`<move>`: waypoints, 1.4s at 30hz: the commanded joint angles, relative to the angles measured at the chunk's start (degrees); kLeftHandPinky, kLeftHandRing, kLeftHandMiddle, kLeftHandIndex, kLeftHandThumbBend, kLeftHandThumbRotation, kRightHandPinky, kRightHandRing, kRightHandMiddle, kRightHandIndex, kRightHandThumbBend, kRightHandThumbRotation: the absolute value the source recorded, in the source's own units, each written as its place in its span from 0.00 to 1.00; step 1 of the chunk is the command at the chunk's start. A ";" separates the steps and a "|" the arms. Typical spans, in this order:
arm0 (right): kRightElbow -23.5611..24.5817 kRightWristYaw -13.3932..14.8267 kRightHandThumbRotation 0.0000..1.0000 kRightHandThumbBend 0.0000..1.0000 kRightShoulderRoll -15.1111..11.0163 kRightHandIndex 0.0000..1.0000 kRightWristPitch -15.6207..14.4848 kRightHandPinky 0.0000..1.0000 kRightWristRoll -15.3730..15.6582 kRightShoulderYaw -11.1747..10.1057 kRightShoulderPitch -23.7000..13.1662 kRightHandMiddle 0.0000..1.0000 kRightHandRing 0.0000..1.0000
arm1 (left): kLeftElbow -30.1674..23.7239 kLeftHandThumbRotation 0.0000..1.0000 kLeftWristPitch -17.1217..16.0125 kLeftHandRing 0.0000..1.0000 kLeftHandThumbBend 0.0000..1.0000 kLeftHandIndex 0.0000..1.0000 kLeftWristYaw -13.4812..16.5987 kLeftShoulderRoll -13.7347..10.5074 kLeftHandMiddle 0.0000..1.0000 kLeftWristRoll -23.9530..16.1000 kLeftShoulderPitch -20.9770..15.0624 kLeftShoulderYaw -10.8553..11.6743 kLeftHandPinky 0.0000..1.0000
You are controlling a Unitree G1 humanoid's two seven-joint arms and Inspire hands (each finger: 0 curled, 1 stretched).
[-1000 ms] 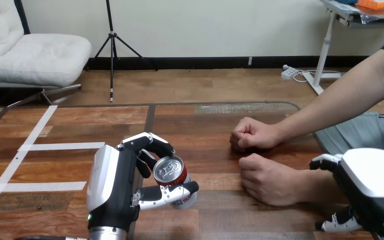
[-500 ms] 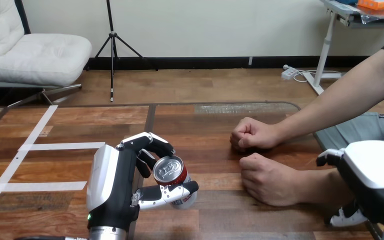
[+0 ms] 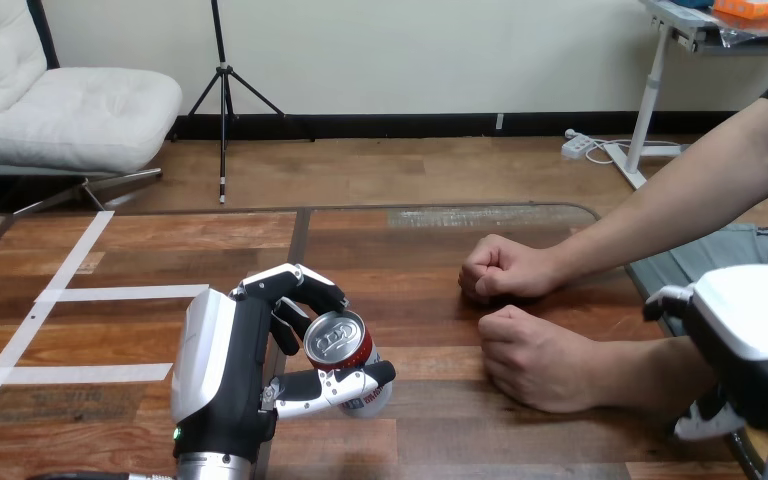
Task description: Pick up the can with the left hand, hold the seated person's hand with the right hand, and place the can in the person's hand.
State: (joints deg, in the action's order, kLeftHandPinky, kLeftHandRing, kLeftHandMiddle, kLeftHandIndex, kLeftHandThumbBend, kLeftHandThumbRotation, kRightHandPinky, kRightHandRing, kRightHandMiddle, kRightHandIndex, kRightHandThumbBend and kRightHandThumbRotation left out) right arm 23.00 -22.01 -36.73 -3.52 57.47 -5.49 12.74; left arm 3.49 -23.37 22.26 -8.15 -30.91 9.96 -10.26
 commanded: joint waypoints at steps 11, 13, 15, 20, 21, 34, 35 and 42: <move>-2.89 0.14 0.05 0.85 -2.72 0.77 -0.39 0.86 1.29 0.74 -6.87 0.80 0.84 | -1.93 0.00 -3.50 0.34 0.80 0.43 1.66 -0.03 0.41 0.48 -4.05 1.33 0.27; -3.22 -0.04 0.05 0.85 -2.74 0.78 -0.52 0.86 1.28 0.99 -7.40 0.81 0.84 | -2.05 0.00 -3.36 0.34 0.80 0.43 1.61 0.08 0.41 0.53 -4.05 1.37 0.27; -3.56 -0.09 0.05 0.85 -2.70 0.78 -0.62 0.87 1.32 1.25 -7.82 0.81 0.84 | -2.12 0.00 -3.16 0.34 0.80 0.43 1.60 0.17 0.41 0.47 -4.04 1.38 0.27; -4.59 0.11 0.06 0.85 -2.70 0.78 -0.60 0.87 1.37 2.01 -8.70 0.81 0.84 | -2.16 0.00 -3.11 0.34 0.80 0.43 1.84 0.02 0.41 -0.22 -4.03 1.28 0.27; -4.71 0.14 0.07 0.85 -2.71 0.78 -0.59 0.88 1.37 2.11 -8.80 0.81 0.84 | -2.12 0.00 -3.16 0.34 0.80 0.43 1.88 -0.02 0.41 -0.30 -4.05 1.27 0.27; -7.37 -0.45 0.11 0.83 -2.90 0.78 -0.72 0.88 1.81 4.47 -11.68 0.82 0.85 | -2.09 0.00 -3.36 0.34 0.80 0.43 2.07 -0.15 0.41 -0.15 -4.49 1.61 0.28; -7.61 -0.39 0.11 0.83 -2.91 0.78 -0.70 0.88 1.85 4.64 -11.90 0.82 0.85 | -2.15 0.00 -3.26 0.34 0.80 0.43 2.07 -0.18 0.41 -0.21 -4.54 1.65 0.28; -8.75 -1.86 0.12 0.82 -3.35 0.79 -0.54 0.89 1.37 5.86 -13.51 0.82 0.85 | -2.44 0.00 -2.75 0.33 0.80 0.43 1.88 -0.31 0.41 -0.22 -4.89 1.96 0.28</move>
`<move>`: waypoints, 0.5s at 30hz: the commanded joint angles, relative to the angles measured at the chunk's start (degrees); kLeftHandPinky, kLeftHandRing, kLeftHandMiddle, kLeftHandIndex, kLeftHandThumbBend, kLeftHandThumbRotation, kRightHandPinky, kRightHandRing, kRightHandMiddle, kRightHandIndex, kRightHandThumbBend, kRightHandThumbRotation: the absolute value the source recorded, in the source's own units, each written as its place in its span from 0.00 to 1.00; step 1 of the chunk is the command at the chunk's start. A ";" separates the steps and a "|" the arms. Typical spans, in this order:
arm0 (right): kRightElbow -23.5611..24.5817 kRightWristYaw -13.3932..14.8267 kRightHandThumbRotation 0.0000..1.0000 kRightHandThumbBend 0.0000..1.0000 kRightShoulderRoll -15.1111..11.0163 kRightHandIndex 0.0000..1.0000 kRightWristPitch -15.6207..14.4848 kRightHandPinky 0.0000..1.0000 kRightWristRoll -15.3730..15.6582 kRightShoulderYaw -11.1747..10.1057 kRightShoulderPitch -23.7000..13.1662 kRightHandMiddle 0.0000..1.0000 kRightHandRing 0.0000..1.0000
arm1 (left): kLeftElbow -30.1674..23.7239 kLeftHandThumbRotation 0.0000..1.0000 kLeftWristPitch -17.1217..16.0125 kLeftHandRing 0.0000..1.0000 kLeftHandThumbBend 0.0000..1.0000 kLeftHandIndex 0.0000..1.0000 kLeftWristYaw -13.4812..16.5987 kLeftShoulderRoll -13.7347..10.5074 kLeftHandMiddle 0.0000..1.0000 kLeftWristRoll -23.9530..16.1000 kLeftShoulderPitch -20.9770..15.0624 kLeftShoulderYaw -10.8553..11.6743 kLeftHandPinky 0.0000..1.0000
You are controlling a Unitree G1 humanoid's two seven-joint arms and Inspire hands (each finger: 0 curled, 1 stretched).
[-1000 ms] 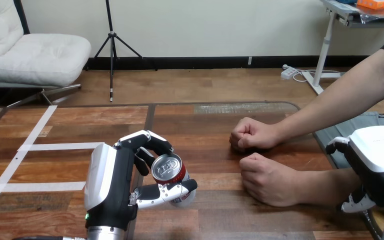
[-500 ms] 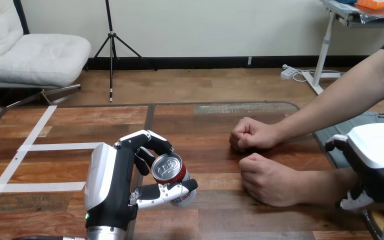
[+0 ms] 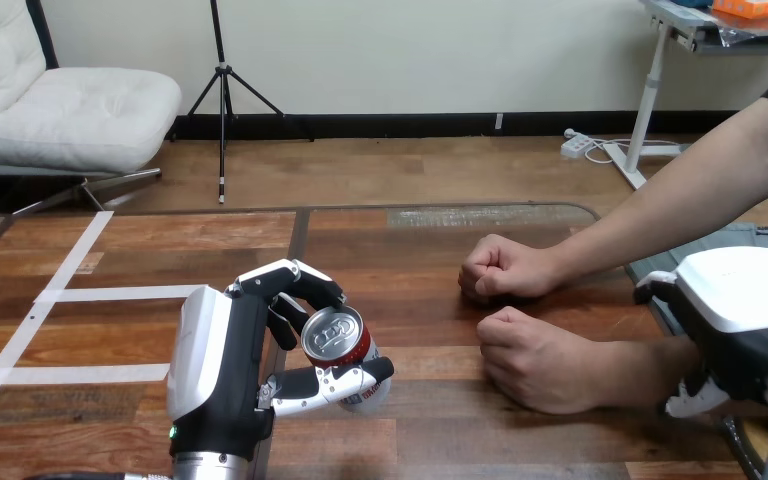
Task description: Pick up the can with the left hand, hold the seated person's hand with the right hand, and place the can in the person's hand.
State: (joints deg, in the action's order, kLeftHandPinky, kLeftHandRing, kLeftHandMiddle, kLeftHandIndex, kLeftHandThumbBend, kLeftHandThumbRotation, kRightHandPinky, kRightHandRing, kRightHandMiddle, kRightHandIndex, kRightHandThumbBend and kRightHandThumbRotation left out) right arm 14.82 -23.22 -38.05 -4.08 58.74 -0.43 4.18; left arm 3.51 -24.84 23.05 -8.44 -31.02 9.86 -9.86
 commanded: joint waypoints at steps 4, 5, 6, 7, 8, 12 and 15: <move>-1.58 -1.85 0.13 0.81 -2.05 0.79 0.02 0.89 -0.24 1.56 -6.28 0.82 0.86 | -2.33 0.00 -1.29 0.33 0.80 0.43 0.89 -0.07 0.40 0.20 -5.31 1.82 0.28; -1.86 -1.90 0.13 0.81 -2.02 0.80 0.09 0.89 -0.29 1.68 -6.52 0.82 0.86 | -2.30 0.00 -1.24 0.33 0.80 0.43 0.82 -0.07 0.40 0.25 -5.41 1.88 0.28; -2.05 -1.93 0.13 0.81 -2.01 0.80 0.14 0.89 -0.32 1.77 -6.69 0.82 0.86 | -2.29 0.00 -1.21 0.33 0.80 0.43 0.77 -0.07 0.40 0.28 -5.48 1.92 0.28; -2.41 -1.98 0.13 0.81 -2.01 0.80 0.27 0.88 -0.31 2.00 -7.03 0.83 0.85 | -2.07 0.00 -1.33 0.33 0.80 0.43 0.87 -0.13 0.40 0.24 -5.72 2.00 0.28; -2.65 -2.01 0.13 0.81 -2.01 0.80 0.34 0.88 -0.29 2.17 -7.27 0.82 0.85 | -1.88 0.00 -1.44 0.33 0.80 0.43 0.95 -0.18 0.41 0.19 -5.90 2.06 0.28; -3.62 -1.65 0.13 0.82 -2.02 0.79 0.83 0.87 -0.43 2.72 -8.02 0.82 0.85 | -1.13 0.00 -2.18 0.34 0.80 0.43 1.45 -0.26 0.41 0.07 -6.59 2.25 0.28; -4.51 -1.10 0.12 0.83 -2.12 0.79 1.49 0.85 -0.86 3.15 -8.58 0.81 0.84 | -0.99 0.00 -2.13 0.34 0.80 0.43 1.64 -0.21 0.41 -0.08 -6.91 2.37 0.28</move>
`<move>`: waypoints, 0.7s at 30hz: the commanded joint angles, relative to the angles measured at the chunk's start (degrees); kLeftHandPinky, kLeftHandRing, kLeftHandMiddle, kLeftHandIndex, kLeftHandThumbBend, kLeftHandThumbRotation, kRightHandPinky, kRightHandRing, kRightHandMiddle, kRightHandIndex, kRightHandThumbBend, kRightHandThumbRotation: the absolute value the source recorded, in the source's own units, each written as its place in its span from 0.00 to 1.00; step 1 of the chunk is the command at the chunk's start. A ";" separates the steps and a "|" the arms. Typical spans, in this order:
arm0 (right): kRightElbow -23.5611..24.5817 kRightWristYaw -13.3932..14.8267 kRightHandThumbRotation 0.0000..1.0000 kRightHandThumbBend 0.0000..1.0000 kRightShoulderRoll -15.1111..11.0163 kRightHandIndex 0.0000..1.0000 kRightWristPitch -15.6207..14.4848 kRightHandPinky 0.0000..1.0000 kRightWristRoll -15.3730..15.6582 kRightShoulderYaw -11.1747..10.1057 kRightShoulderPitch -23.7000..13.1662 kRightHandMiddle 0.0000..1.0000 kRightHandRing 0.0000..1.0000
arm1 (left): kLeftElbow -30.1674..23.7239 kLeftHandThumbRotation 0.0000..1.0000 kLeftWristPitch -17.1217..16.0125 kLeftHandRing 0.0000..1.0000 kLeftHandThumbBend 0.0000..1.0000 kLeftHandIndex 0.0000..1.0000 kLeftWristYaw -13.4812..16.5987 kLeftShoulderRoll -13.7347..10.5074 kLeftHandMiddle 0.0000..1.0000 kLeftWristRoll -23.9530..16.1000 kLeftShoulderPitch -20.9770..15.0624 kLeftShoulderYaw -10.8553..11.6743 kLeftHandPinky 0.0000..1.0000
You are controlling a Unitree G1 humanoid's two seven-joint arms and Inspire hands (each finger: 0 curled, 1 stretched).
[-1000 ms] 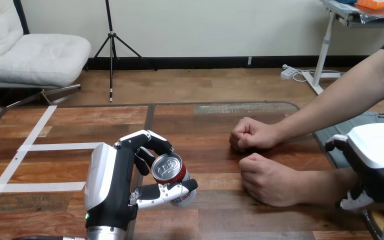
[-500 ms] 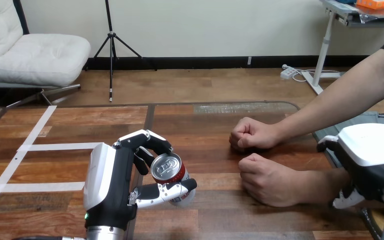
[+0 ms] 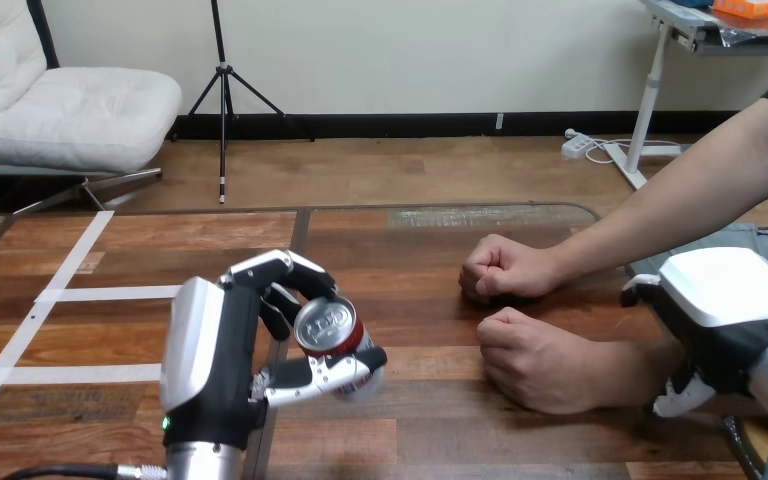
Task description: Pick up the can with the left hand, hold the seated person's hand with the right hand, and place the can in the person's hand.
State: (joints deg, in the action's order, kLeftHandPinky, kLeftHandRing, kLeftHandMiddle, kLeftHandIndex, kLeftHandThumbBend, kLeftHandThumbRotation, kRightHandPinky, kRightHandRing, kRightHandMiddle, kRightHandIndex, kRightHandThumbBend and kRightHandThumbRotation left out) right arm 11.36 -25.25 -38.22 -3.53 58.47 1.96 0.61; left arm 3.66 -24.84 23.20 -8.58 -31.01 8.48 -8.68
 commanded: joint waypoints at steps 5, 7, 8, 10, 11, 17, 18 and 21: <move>-2.21 0.22 0.10 0.83 -2.09 0.78 1.50 0.83 -0.81 1.55 -6.10 0.81 0.83 | -0.75 0.00 -2.93 0.34 0.80 0.43 1.63 0.08 0.41 0.55 -5.95 1.43 0.28; -2.54 -0.06 0.10 0.82 -2.15 0.78 1.59 0.82 -0.67 1.87 -6.46 0.81 0.83 | -0.88 0.00 -3.01 0.34 0.80 0.43 1.63 0.08 0.41 0.60 -5.98 1.48 0.29; -2.69 -0.04 0.10 0.82 -2.15 0.78 1.64 0.82 -0.61 1.99 -6.58 0.81 0.83 | -1.00 0.00 -2.94 0.35 0.80 0.43 1.60 0.09 0.41 0.58 -5.95 1.50 0.29; -3.06 0.01 0.09 0.82 -2.22 0.78 1.75 0.82 -0.32 2.37 -6.90 0.80 0.83 | -1.15 0.00 -2.97 0.35 0.79 0.43 1.51 0.08 0.41 0.69 -5.89 1.58 0.29; -3.22 0.06 0.09 0.82 -2.28 0.78 1.79 0.81 -0.17 2.58 -7.04 0.80 0.83 | -1.16 0.00 -3.05 0.35 0.79 0.43 1.47 0.06 0.41 0.79 -5.86 1.62 0.29; -4.08 -0.02 0.09 0.83 -2.27 0.78 1.45 0.80 0.56 3.73 -7.95 0.80 0.82 | -1.50 0.00 -3.28 0.35 0.78 0.43 1.54 -0.04 0.41 0.72 -5.55 1.93 0.29; -4.14 -0.03 0.09 0.83 -2.28 0.78 1.43 0.80 0.62 3.84 -8.03 0.80 0.82 | -1.53 0.00 -3.31 0.35 0.78 0.43 1.56 -0.04 0.41 0.69 -5.52 1.97 0.29; -4.56 -0.38 0.09 0.83 -2.16 0.78 1.23 0.80 0.87 4.40 -8.62 0.80 0.82 | -1.82 0.00 -3.37 0.35 0.79 0.42 1.73 -0.18 0.41 0.42 -5.32 2.18 0.29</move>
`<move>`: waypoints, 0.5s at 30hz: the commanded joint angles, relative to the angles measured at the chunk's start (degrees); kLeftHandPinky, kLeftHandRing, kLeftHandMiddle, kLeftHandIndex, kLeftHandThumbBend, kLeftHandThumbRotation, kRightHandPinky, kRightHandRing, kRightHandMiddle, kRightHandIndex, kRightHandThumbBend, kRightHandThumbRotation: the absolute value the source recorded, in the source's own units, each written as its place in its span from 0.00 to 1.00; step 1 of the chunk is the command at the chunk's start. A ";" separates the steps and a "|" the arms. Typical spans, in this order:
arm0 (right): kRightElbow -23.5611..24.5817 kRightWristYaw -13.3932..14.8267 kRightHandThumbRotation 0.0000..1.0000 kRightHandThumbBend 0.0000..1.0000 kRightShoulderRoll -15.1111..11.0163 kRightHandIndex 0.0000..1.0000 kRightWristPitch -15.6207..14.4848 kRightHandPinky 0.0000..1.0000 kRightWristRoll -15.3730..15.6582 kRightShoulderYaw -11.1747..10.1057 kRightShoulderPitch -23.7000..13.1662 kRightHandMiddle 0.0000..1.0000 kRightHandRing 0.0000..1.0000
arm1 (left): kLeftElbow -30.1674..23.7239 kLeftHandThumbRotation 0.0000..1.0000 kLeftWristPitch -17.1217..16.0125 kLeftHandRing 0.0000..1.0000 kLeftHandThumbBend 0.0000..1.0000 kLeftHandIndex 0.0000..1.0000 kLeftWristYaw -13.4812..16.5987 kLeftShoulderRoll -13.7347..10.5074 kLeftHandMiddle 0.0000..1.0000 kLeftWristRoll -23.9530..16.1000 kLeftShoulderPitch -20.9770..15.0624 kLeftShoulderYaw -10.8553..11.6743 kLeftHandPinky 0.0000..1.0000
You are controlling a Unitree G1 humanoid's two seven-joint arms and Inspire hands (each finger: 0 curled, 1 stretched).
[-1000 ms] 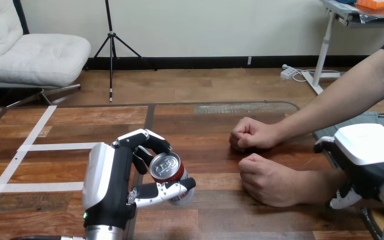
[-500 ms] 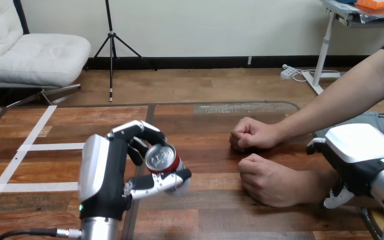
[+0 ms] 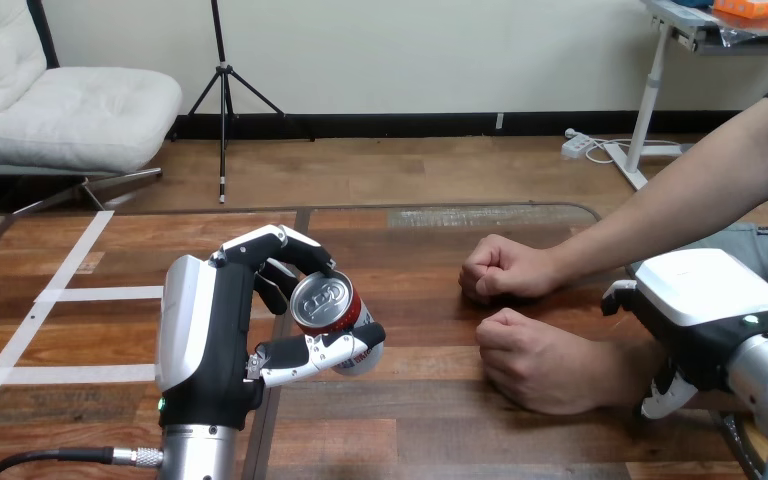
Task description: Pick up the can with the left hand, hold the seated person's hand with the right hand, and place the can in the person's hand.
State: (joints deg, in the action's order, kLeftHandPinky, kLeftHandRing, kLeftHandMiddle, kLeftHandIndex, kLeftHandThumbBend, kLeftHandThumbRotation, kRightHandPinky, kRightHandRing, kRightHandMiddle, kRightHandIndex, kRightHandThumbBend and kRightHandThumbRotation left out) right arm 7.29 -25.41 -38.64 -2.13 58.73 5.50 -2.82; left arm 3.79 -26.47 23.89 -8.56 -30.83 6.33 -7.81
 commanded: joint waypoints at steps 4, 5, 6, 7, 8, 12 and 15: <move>-0.76 -0.58 0.09 0.84 -1.66 0.78 -0.49 0.80 0.74 1.39 -5.60 0.80 0.82 | -2.26 0.00 -1.68 0.35 0.79 0.42 1.06 -0.30 0.41 0.25 -2.89 1.53 0.29; -0.77 -0.67 0.08 0.84 -1.65 0.78 -0.57 0.80 0.74 1.46 -5.64 0.80 0.82 | -2.34 0.00 -1.64 0.35 0.79 0.42 1.05 -0.30 0.41 0.25 -2.82 1.57 0.29; -0.68 -1.08 0.08 0.83 -1.64 0.78 -0.73 0.80 0.78 1.60 -5.75 0.80 0.82 | -2.43 0.00 -1.51 0.35 0.79 0.42 1.09 -0.29 0.41 0.19 -2.74 1.64 0.29; -0.57 -1.37 0.07 0.83 -1.65 0.78 -0.86 0.80 0.81 1.68 -5.79 0.80 0.82 | -2.51 0.00 -1.44 0.35 0.79 0.42 1.12 -0.29 0.41 0.15 -2.67 1.69 0.29; -0.46 -1.58 0.07 0.83 -1.66 0.78 -0.97 0.80 0.83 1.75 -5.81 0.80 0.82 | -2.57 0.00 -1.39 0.35 0.79 0.42 1.13 -0.30 0.41 0.13 -2.60 1.72 0.29; -1.10 -1.84 0.06 0.83 -1.80 0.78 -0.87 0.80 1.35 2.34 -6.27 0.80 0.82 | -2.71 0.00 -1.53 0.35 0.79 0.42 1.08 -0.35 0.41 0.31 -2.48 1.91 0.29; -1.22 -2.60 0.05 0.83 -1.87 0.77 -1.04 0.80 1.71 2.69 -6.55 0.80 0.82 | -2.80 0.00 -1.58 0.35 0.79 0.42 0.99 -0.38 0.41 0.40 -2.44 2.04 0.29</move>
State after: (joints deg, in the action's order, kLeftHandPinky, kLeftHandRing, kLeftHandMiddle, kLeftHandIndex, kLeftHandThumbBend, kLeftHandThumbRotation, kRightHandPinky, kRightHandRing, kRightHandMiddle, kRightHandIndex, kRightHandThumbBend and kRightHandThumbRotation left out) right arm 6.33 -27.48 -38.67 -2.45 59.38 7.56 -3.94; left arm 3.78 -26.47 23.91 -8.61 -30.84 6.41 -7.32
